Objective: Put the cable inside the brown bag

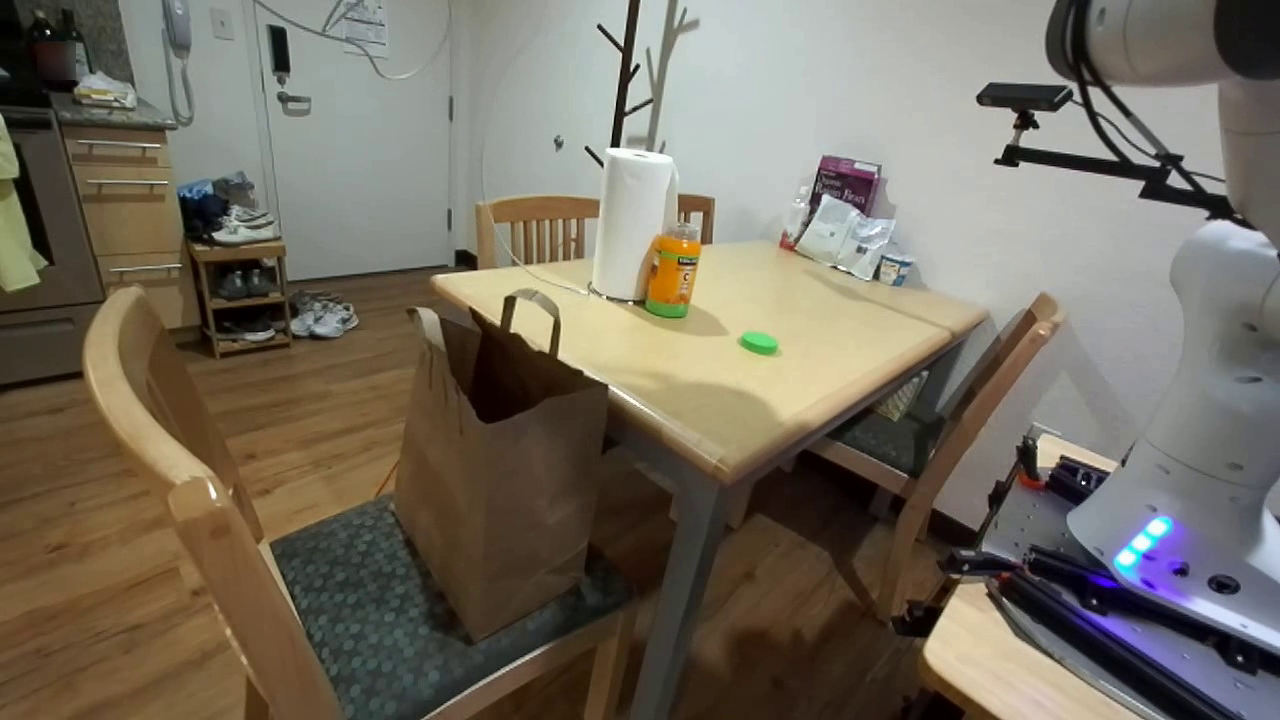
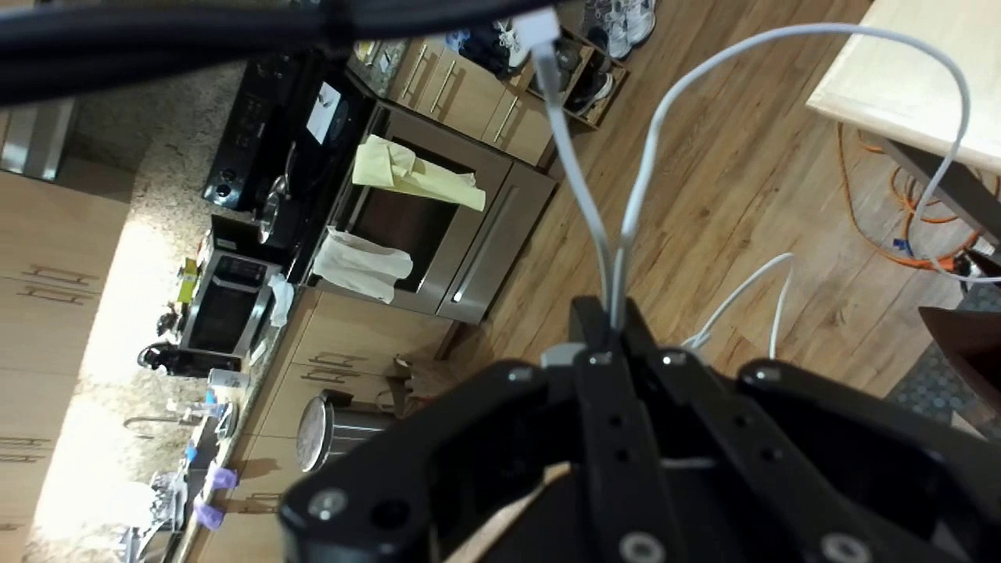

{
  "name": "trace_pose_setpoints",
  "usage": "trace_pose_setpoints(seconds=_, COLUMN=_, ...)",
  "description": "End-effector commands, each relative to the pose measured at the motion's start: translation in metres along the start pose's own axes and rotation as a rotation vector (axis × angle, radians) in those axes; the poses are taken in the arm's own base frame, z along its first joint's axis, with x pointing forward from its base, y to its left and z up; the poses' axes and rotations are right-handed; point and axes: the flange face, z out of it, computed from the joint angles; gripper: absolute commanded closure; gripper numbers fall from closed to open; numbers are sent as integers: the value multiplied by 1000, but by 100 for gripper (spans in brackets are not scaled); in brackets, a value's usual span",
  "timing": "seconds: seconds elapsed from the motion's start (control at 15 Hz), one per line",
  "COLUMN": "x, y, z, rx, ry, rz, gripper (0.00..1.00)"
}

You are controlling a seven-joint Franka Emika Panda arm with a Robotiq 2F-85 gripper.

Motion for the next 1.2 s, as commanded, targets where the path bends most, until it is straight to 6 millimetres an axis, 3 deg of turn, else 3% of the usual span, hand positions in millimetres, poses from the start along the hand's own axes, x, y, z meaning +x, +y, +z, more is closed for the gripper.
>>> trace_pose_setpoints(seconds=0.0, x=5, y=6, z=-7, rx=-42, ry=4, rz=-9, gripper=99)
trace_pose_setpoints(seconds=0.2, x=9, y=7, z=-10, rx=-55, ry=10, rz=-12, gripper=99)
trace_pose_setpoints(seconds=0.47, x=-7, y=3, z=11, rx=-8, ry=40, rz=31, gripper=99)
trace_pose_setpoints(seconds=0.73, x=-39, y=-9, z=59, rx=77, ry=178, rz=164, gripper=99)
trace_pose_setpoints(seconds=1.13, x=-73, y=-43, z=140, rx=193, ry=422, rz=351, gripper=99)
